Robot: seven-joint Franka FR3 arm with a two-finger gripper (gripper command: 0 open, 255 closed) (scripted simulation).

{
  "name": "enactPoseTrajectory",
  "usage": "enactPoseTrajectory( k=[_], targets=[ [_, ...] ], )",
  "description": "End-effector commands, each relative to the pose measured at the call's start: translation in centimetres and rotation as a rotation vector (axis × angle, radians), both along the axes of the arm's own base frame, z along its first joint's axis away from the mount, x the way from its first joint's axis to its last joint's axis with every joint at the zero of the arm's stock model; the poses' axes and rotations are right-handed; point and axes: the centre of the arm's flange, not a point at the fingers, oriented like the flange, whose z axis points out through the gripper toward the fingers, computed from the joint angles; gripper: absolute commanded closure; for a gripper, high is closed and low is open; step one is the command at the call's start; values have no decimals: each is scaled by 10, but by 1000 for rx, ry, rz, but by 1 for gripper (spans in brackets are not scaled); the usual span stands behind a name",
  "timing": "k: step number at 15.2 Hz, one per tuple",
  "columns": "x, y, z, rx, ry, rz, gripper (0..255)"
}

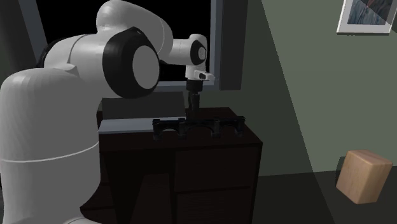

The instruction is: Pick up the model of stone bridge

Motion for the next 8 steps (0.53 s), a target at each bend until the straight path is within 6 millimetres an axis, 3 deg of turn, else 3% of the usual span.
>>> enactPoseTrajectory(
  k=[1,8],
  targets=[
    [19,-26,-13,-29,-43,-78,0],
    [19,-26,-53,-29,-43,-78,0]
  ],
)
